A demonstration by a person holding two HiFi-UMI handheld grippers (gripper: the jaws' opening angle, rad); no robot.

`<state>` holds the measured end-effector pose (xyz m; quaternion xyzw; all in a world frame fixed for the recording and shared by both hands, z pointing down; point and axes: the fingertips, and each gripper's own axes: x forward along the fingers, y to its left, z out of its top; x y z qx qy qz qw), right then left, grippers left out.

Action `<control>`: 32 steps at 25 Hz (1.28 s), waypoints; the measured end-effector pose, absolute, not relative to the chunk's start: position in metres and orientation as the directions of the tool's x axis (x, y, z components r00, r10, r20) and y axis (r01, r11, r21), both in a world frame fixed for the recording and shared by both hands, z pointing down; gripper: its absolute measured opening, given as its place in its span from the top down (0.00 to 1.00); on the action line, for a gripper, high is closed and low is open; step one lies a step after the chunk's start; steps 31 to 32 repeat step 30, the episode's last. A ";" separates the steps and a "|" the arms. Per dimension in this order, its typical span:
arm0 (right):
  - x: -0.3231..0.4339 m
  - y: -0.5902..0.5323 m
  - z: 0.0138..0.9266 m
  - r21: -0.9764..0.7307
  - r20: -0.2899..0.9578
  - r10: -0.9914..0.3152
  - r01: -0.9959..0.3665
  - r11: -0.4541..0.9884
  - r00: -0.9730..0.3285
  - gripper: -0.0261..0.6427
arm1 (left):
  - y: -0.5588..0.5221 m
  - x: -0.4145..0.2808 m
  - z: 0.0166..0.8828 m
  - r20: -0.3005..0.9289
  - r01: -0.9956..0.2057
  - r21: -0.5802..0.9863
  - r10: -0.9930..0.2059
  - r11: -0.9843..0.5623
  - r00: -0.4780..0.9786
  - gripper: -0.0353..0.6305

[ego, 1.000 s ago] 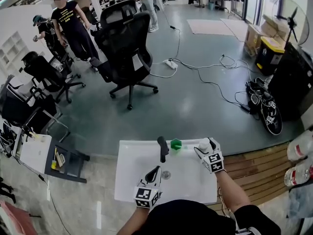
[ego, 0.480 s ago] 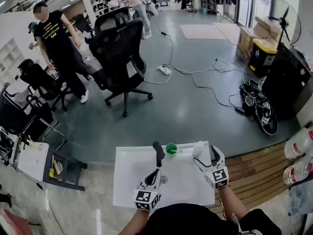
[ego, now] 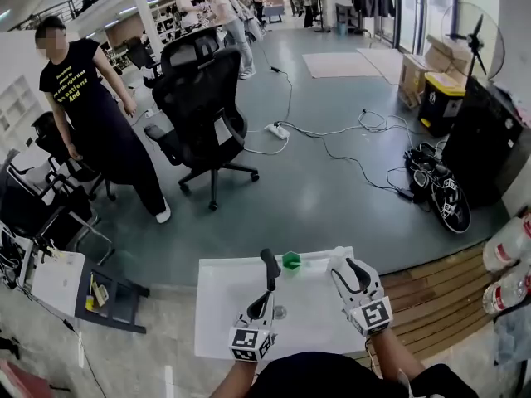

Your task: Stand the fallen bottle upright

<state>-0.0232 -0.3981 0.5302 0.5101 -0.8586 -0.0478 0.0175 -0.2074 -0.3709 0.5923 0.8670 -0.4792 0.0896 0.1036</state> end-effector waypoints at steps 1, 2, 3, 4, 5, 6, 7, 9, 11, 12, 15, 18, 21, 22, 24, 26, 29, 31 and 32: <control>-0.025 -0.398 0.524 0.122 -0.039 -0.877 -0.873 0.472 -0.479 0.70 | -0.372 -0.209 0.591 0.253 -0.852 0.091 -0.815 -0.516 0.521 0.92; -0.026 -0.397 0.520 0.132 -0.045 -0.878 -0.874 0.468 -0.477 0.74 | -0.372 -0.211 0.591 0.251 -0.854 0.087 -0.818 -0.512 0.517 0.92; -0.026 -0.396 0.519 0.125 -0.039 -0.880 -0.876 0.466 -0.473 0.83 | -0.372 -0.213 0.590 0.251 -0.857 0.084 -0.821 -0.509 0.512 0.92; -0.026 -0.394 0.519 0.099 -0.023 -0.879 -0.876 0.471 -0.476 0.92 | -0.372 -0.215 0.589 0.250 -0.859 0.081 -0.824 -0.506 0.509 0.92; -0.026 -0.392 0.520 0.066 -0.006 -0.874 -0.873 0.484 -0.485 0.94 | -0.372 -0.217 0.588 0.249 -0.860 0.078 -0.826 -0.503 0.506 0.92; -0.026 -0.390 0.518 0.046 0.001 -0.868 -0.867 0.497 -0.497 0.94 | -0.372 -0.218 0.587 0.247 -0.862 0.074 -0.828 -0.501 0.503 0.92; -0.027 -0.388 0.514 0.048 0.003 -0.863 -0.862 0.505 -0.505 0.94 | -0.372 -0.220 0.585 0.244 -0.865 0.067 -0.833 -0.497 0.497 0.92; -0.028 -0.387 0.506 0.075 -0.001 -0.861 -0.858 0.507 -0.509 0.94 | -0.375 -0.228 0.580 0.234 -0.878 0.054 -0.849 -0.475 0.473 0.92; -0.029 -0.388 0.501 0.092 -0.018 -0.862 -0.860 0.503 -0.506 0.94 | -0.378 -0.237 0.575 0.224 -0.892 0.051 -0.865 -0.450 0.449 0.92; -0.028 -0.387 0.502 0.091 -0.010 -0.864 -0.861 0.500 -0.503 0.94 | -0.379 -0.241 0.572 0.218 -0.896 0.049 -0.871 -0.441 0.441 0.92; -0.027 -0.387 0.501 0.052 0.004 -0.863 -0.862 0.505 -0.505 0.94 | -0.381 -0.249 0.563 0.192 -0.904 0.039 -0.884 -0.427 0.426 0.92; -0.027 -0.390 0.499 0.033 -0.004 -0.859 -0.859 0.511 -0.511 0.94 | -0.381 -0.252 0.559 0.178 -0.907 0.033 -0.890 -0.421 0.420 0.92; -0.027 -0.390 0.500 0.038 0.018 -0.860 -0.859 0.510 -0.509 0.94 | -0.380 -0.249 0.558 0.176 -0.905 0.031 -0.889 -0.424 0.422 0.92; -0.027 -0.391 0.500 0.040 0.021 -0.861 -0.860 0.509 -0.509 0.94 | -0.380 -0.248 0.558 0.176 -0.905 0.030 -0.889 -0.424 0.422 0.92; -0.030 -0.392 0.495 0.048 0.011 -0.859 -0.857 0.513 -0.513 0.94 | -0.380 -0.248 0.558 0.174 -0.907 0.030 -0.891 -0.421 0.419 0.92; -0.033 -0.393 0.492 0.053 0.009 -0.857 -0.856 0.515 -0.515 0.94 | -0.381 -0.248 0.557 0.174 -0.907 0.030 -0.892 -0.420 0.418 0.92; -0.035 -0.394 0.491 0.061 0.017 -0.858 -0.856 0.514 -0.514 0.94 | -0.381 -0.248 0.556 0.175 -0.906 0.030 -0.890 -0.422 0.421 0.92; -0.035 -0.395 0.491 0.066 0.012 -0.858 -0.856 0.513 -0.514 0.94 | -0.381 -0.248 0.555 0.175 -0.906 0.031 -0.890 -0.423 0.422 0.92; -0.035 -0.395 0.491 0.066 0.012 -0.858 -0.856 0.513 -0.514 0.94 | -0.381 -0.248 0.555 0.175 -0.906 0.031 -0.890 -0.423 0.422 0.92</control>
